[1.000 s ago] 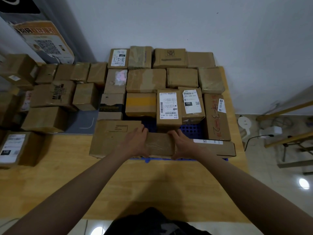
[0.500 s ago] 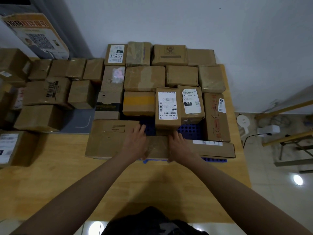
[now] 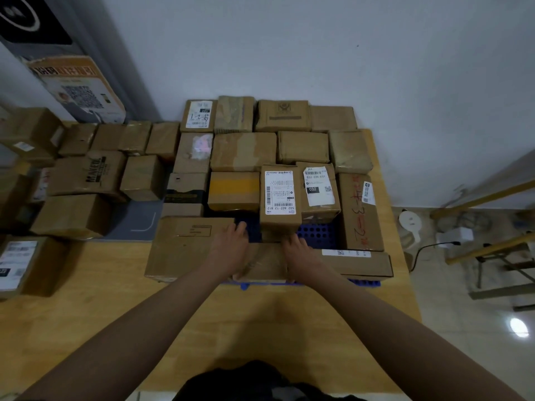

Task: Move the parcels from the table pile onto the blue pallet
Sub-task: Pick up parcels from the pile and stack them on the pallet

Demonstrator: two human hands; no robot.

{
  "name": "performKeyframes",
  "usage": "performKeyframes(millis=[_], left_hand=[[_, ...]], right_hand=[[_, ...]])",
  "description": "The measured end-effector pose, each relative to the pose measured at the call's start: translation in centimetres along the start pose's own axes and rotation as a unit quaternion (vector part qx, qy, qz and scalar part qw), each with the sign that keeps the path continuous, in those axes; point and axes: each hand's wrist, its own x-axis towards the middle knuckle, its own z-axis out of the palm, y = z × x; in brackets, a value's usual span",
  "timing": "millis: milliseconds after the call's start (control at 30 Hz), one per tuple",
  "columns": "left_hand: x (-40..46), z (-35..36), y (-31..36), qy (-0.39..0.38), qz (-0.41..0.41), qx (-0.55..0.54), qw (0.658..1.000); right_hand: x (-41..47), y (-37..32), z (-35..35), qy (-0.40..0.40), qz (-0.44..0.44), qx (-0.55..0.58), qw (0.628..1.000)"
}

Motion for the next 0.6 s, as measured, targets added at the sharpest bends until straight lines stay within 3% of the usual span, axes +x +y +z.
performKeyframes(millis=[233, 400, 600], left_hand=[[-2.9, -0.6, -0.4, 0.036, -0.001, -0.02, 0.999], [-6.1, 0.5, -0.6, 0.045, -0.022, -0.067, 0.997], [-12.0, 3.4, -2.0, -0.02, -0.09, -0.114, 0.989]], right_hand=[[-2.9, 0.1, -1.7, 0.014, -0.006, -0.002, 1.0], [-5.5, -1.6, -1.6, 0.011, -0.034, -0.072, 0.997], [-6.0, -5.5, -1.2, -0.038, -0.113, -0.066, 0.991]])
